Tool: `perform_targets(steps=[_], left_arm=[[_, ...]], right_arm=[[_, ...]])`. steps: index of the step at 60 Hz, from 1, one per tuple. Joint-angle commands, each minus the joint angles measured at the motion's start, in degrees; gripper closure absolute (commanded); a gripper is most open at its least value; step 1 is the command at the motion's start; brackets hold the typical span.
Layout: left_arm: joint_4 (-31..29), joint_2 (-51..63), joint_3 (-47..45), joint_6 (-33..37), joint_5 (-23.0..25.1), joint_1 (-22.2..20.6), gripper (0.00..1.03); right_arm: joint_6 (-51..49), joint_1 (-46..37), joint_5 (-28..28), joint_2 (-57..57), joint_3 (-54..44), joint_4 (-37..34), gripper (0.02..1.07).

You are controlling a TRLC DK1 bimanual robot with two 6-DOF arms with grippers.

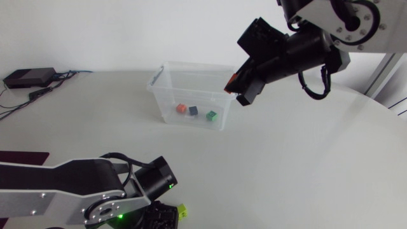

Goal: Place the duplo bricks in the container

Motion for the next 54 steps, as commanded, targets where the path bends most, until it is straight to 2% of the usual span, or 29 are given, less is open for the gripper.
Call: perform_targets(steps=[1, 2, 18, 32, 45, 54], left_arm=[[1.1, 1.7, -1.9, -2.1, -0.4, -0.2, 0.73], [1.3, 1.7, -2.0, -2.3, -0.4, 0.2, 0.77], [-0.6, -2.0, -2.5, -1.7, -0.6, 1.7, 0.79], [-6.3, -11.9, 1.1, 0.8, -0.7, 8.4, 0.79], [-8.3, -16.9, 7.4, 3.4, -0.5, 16.8, 0.79], [-8.8, -17.6, 11.6, 4.1, 0.7, 21.0, 0.79]], right_arm=[[2.2, 0.6, 0.6, 2.4, 2.9, 0.4, 0.84], [2.6, 0.6, 0.6, 3.0, 3.6, 1.1, 0.84], [6.2, -1.5, 0.6, 11.6, 9.5, 7.8, 0.84], [8.7, -2.9, 0.5, 18.8, 14.3, 13.3, 0.83], [9.6, -3.4, 1.6, 27.0, 20.1, 14.3, 0.82], [9.8, -3.9, 2.0, 30.3, 22.1, 15.4, 0.81]])
